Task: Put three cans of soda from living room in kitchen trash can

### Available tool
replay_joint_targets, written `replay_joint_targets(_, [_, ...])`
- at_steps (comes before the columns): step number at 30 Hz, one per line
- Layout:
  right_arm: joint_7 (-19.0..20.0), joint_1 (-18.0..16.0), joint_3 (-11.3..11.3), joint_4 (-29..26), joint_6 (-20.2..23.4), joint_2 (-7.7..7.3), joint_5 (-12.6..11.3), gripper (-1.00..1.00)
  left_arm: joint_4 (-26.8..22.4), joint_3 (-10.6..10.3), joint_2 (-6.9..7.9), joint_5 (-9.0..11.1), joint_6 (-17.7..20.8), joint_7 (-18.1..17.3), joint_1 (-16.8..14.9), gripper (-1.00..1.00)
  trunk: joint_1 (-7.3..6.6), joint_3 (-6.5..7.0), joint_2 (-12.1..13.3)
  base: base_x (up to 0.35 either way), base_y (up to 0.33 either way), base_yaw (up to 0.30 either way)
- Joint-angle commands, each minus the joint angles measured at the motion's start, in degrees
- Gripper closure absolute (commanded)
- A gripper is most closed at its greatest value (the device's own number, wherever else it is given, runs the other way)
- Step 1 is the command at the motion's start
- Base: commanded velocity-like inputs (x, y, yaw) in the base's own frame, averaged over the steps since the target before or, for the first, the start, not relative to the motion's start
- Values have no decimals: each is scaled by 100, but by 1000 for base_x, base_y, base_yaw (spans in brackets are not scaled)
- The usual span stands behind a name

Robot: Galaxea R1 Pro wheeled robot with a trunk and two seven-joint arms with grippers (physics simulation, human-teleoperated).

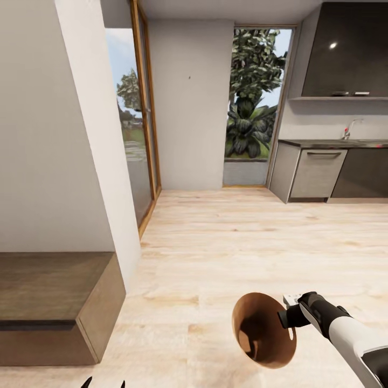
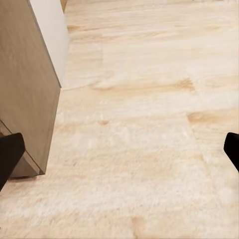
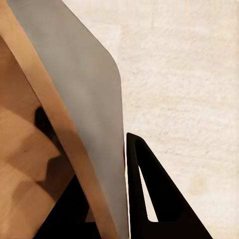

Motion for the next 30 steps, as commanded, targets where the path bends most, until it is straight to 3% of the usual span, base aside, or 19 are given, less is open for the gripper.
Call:
replay_joint_targets(1, [38,-2,-53,-3,13,1,-74,100,-1,0,0,1,0,0,0,-100,-23,19,41,0,0,0])
replay_joint_targets(30, [24,-2,-71,-23,13,135,-80,100,3,0,-1,-3,-3,0,5,-100,-660,540,1204,0,0,0])
